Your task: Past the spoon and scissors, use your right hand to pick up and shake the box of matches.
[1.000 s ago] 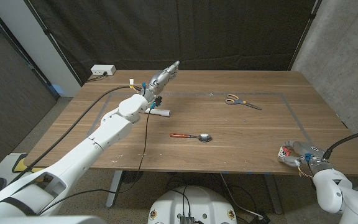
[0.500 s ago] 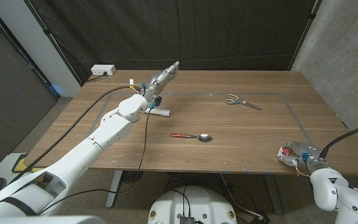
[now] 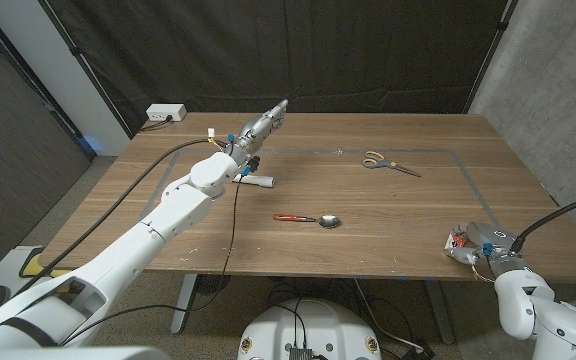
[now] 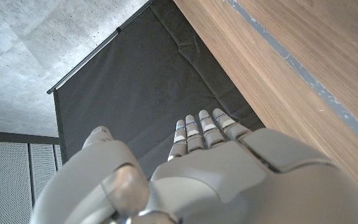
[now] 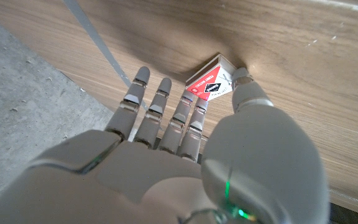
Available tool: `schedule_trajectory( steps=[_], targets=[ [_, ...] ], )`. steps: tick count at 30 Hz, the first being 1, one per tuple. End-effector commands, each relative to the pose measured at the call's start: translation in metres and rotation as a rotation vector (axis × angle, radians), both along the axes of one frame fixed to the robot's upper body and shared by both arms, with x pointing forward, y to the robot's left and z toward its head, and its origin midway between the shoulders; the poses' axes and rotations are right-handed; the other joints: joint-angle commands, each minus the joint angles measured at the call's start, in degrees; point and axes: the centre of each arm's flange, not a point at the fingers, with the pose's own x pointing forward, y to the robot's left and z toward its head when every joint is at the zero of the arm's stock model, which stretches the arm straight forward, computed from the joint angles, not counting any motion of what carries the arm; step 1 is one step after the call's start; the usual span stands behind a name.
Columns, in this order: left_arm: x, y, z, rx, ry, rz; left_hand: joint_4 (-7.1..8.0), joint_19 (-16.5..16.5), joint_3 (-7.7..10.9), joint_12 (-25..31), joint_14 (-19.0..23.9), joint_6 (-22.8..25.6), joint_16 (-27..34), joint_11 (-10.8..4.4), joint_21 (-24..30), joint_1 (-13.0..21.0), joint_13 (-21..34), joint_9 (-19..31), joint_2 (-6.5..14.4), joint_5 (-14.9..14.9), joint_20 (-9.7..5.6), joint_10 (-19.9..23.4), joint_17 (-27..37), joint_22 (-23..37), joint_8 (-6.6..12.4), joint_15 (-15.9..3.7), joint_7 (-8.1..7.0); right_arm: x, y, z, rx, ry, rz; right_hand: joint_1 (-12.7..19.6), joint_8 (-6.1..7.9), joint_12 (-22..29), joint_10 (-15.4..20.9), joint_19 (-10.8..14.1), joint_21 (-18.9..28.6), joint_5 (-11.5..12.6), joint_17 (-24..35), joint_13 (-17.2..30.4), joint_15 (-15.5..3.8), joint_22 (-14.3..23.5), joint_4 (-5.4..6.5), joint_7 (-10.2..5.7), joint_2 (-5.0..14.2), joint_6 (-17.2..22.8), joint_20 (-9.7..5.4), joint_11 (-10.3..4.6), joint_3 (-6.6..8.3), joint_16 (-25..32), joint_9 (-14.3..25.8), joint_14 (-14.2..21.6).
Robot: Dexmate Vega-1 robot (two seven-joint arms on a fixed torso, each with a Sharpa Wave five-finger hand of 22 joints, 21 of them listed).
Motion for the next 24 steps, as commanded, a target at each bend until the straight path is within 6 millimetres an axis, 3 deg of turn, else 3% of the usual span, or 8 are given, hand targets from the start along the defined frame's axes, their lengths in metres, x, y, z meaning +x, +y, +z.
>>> schedule_trajectory(
  steps=[1,6,12,24],
  targets=[
    [-0.003,0.006,-0.002,-0.014,-0.001,0.01,0.03,-0.05,-0.25,-0.19,0.2,0.27,-0.07,-0.34,-0.19,-0.08,0.26,0.13,0.35,-0.16,0.31,0.07,0.11,0.22,-0.04,-0.1,-0.28,0.004,0.001,0.002,-0.006,-0.037,-0.002,2.05,1.15,0.43,6.3,1.11,0.57,0.34,0.04,0.22,-6.17,0.18,0.35,-3.7,1.57,5.81,-0.44,-4.32,-0.07,0.37,0.65,2.31],
    [-0.003,0.009,-0.004,-0.019,0.0,0.012,0.04,-0.03,-0.3,-0.18,0.27,0.3,-0.05,-0.2,-0.17,-0.07,0.26,0.13,0.36,-0.19,0.3,0.11,0.11,0.22,-0.04,-0.08,-0.21,0.003,0.004,0.008,0.004,-0.056,0.014,1.75,1.28,0.48,7.0,1.38,0.61,0.31,0.06,0.21,-6.39,0.19,0.7,-3.61,1.8,6.35,-0.47,-4.34,-0.1,0.27,0.68,2.88],
    [-0.003,0.012,-0.003,-0.022,-0.002,0.016,0.06,-0.03,-0.36,-0.14,0.27,0.37,-0.05,-0.15,-0.15,-0.07,0.26,0.13,0.38,-0.23,0.28,0.24,0.11,0.22,-0.02,-0.08,-0.19,0.001,0.007,0.019,-0.015,-0.08,0.016,2.95,1.22,0.37,7.61,1.07,0.4,0.36,0.13,0.18,-6.42,0.22,0.61,-3.42,3.55,6.68,0.15,-4.44,0.97,-0.06,0.65,3.23],
    [-0.003,0.014,0.007,-0.013,-0.015,0.023,0.09,-0.07,-0.47,-0.11,0.36,0.53,-0.01,-0.16,-0.14,-0.08,0.26,0.13,0.41,-0.3,0.21,0.35,0.11,0.22,0.02,-0.08,-0.19,-0.006,0.001,0.047,0.041,-0.187,0.033,2.62,1.28,0.29,8.57,1.2,0.33,-0.05,0.06,0.13,-6.37,0.23,0.94,-2.95,3.74,7.43,0.35,-4.41,1.02,-0.26,0.65,4.35]
  ],
)
